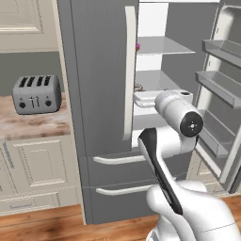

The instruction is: Take the donuts from the fridge and place them on the empty tray on the dining counter.

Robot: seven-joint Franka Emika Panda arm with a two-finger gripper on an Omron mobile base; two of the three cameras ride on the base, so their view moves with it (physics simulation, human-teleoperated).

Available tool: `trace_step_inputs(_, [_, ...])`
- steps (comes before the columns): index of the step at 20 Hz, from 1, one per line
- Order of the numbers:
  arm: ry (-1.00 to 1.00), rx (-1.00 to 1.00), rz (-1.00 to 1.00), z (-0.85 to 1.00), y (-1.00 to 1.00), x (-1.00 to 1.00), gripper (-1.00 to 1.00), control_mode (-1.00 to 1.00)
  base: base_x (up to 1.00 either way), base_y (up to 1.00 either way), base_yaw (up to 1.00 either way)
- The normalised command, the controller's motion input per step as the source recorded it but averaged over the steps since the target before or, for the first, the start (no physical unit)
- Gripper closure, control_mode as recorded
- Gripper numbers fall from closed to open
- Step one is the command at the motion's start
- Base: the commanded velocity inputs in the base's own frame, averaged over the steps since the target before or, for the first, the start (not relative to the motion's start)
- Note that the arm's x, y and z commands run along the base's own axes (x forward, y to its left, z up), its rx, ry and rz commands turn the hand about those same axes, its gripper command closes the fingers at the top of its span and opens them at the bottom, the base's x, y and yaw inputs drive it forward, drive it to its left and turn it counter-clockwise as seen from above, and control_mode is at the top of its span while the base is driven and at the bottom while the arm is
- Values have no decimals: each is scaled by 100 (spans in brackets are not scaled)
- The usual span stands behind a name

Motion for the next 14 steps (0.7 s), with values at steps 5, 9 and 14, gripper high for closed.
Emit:
trace_step_inputs(5, [-1,-2,3,-1,0,47,-100,-100,0,0,0])
trace_step_inputs(9, [0,0,8,-3,4,47,-100,-100,0,0,0])
trace_step_inputs(14, [0,0,2,-8,7,54,-100,-100,0,0,0])
